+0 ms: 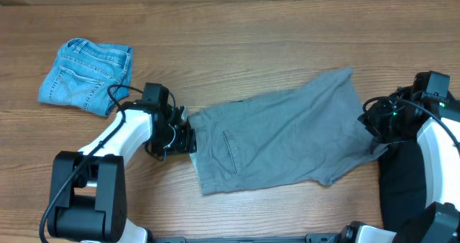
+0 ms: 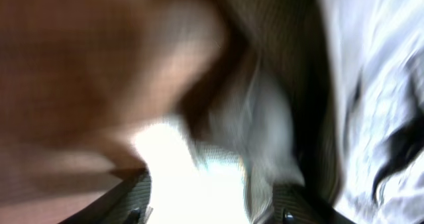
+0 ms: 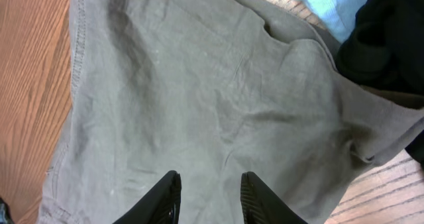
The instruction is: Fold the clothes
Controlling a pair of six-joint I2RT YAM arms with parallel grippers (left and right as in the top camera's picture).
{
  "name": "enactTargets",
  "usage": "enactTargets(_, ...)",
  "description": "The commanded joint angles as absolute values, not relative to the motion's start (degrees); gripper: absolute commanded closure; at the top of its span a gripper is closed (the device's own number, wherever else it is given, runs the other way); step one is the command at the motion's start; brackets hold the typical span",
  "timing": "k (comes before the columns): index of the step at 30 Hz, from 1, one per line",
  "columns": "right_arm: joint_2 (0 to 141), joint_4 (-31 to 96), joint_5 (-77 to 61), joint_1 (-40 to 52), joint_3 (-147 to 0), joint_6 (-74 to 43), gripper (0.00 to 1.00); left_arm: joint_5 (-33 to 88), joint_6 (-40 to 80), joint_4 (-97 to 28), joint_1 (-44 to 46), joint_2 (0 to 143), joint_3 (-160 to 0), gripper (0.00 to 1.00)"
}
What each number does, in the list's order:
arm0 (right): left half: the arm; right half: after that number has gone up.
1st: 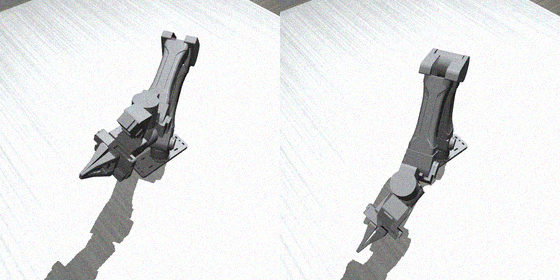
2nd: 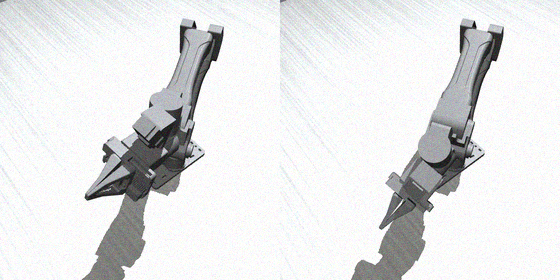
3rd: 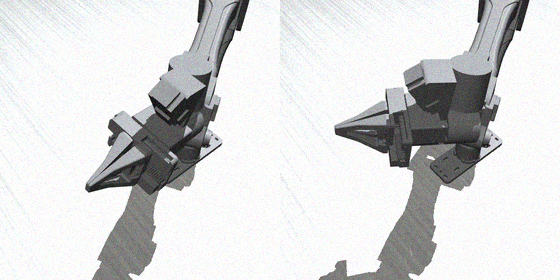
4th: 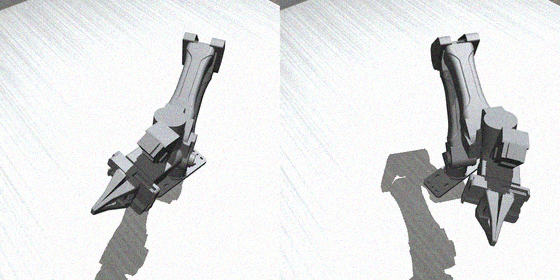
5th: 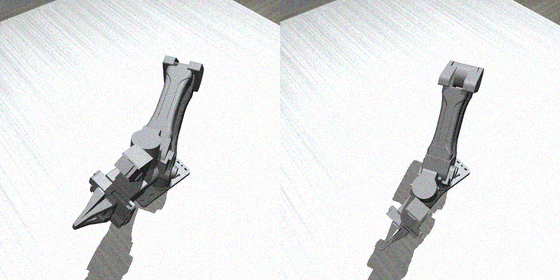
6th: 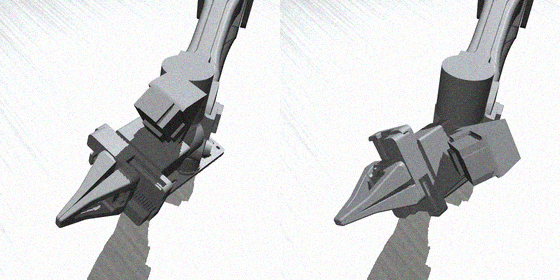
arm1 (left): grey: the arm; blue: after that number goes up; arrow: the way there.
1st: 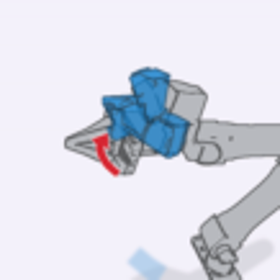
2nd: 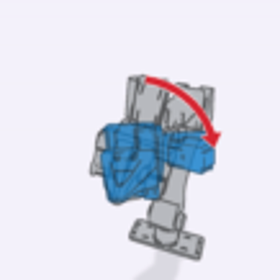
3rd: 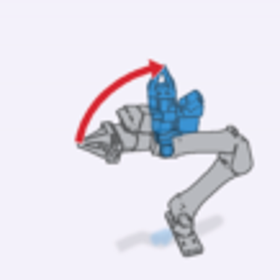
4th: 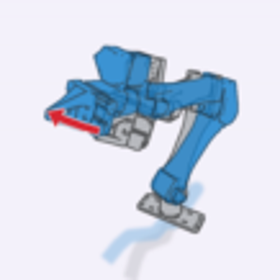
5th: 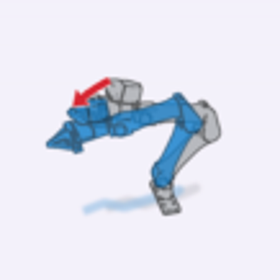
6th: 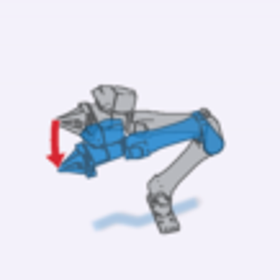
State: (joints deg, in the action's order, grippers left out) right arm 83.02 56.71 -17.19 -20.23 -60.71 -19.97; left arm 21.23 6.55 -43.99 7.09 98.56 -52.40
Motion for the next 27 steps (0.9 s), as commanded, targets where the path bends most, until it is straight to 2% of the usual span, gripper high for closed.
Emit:
enactTargets(1,82.3,56.9,-17.7,-20.2,-62.0,-18.6,0.66,14.0,8.8,-48.2,5.3,98.6,-50.2,0.36)
enactTargets(5,82.3,56.7,-17.7,-20.2,-62.0,-18.6,0.66,17.1,8.8,-44.9,1.8,98.2,-50.1,0.37)
enactTargets(8,82.3,57.1,-18.7,-20.2,-62.0,-18.6,0.67,17.1,8.8,-38.6,1.8,98.2,-49.7,0.41)
enactTargets(15,82.3,59.6,-25.3,-20.2,-61.9,-13.5,0.66,21.5,9.5,-32.2,2.1,98.2,-47.9,0.4)
enactTargets(17,82.3,60.0,-28.5,-20.2,-61.9,-11.6,0.66,21.4,9.5,-31.3,2.1,98.2,-47.9,0.46)
enactTargets(19,82.3,60.2,-29.2,-19.9,-61.9,-11.5,0.65,20.8,9.5,-30.0,2.0,98.2,-47.9,0.58)
enactTargets(24,82.3,60.1,-29.1,-17.1,-61.9,-11.5,0.65,15.6,9.5,-24.2,1.7,98.3,-47.9,0.73)
enactTargets(27,82.3,59.9,-27.9,-14.7,-61.9,-11.5,0.65,12.7,10.2,-18.5,-0.2,98.3,-48.2,0.94)
